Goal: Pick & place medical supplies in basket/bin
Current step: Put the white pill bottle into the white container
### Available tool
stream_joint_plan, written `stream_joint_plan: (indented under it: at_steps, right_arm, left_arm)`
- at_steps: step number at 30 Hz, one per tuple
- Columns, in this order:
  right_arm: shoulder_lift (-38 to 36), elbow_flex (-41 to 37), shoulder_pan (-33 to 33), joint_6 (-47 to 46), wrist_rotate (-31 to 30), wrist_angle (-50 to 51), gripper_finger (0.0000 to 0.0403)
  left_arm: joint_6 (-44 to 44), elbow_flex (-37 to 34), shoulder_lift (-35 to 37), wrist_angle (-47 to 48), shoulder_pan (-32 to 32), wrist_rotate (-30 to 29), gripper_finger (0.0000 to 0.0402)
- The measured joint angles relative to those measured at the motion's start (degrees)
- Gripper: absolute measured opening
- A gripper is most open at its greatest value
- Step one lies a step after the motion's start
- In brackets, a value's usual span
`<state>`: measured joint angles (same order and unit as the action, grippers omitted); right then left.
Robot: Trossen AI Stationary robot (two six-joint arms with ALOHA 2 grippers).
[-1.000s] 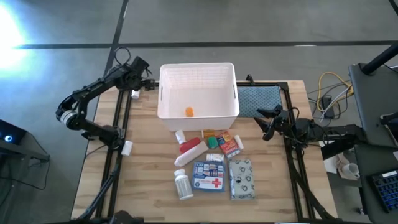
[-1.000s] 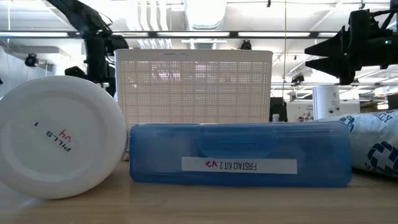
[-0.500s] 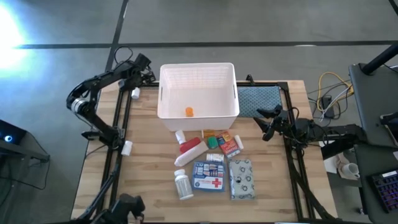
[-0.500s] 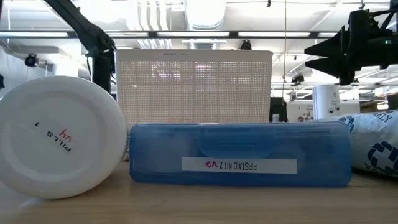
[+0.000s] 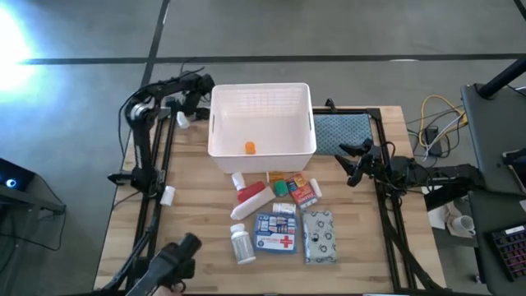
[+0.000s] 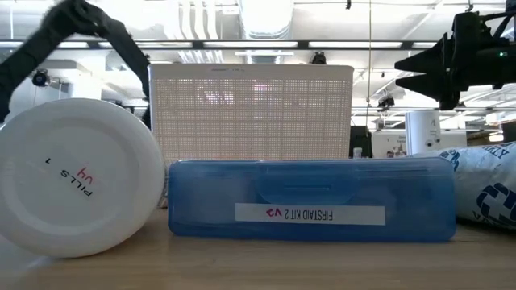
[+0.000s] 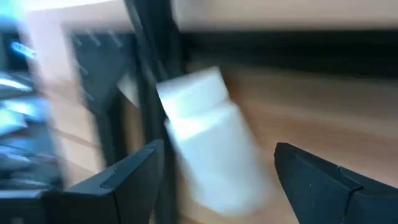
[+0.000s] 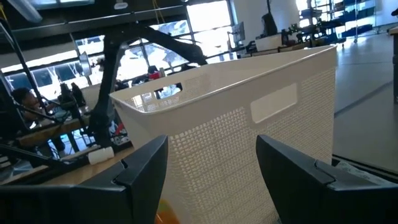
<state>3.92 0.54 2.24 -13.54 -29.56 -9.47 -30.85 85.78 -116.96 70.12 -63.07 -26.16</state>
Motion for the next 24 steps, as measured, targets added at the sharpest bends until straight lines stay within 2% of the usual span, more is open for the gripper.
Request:
stream_joint_plan:
  at_steps: [3, 8, 13, 24]
  right_arm:
    - [0.0, 0.0, 0.0, 0.0, 0.0, -0.07, 0.0233]
    - [0.0, 0.0, 0.0, 0.22, -0.02, -0.07, 0.0233]
    - [0.0, 0.0, -0.04, 0.5, -0.02, -0.03, 0.0233]
    - [0.0, 0.0, -0.04, 0.67, -0.17, 0.28, 0.0233]
  left_arm:
    - [3.83, 4.5, -2.58, 3.41, -0.01, -3.89, 0.0283]
    - [4.27, 7.07, -2.96, 2.36, -0.04, -2.38, 0.0283]
    - [3.18, 5.52, -2.96, 3.55, -0.04, 0.6, 0.0283]
    - [3.86, 2.07, -2.94, 1.56, -1.24, -0.32, 0.0283]
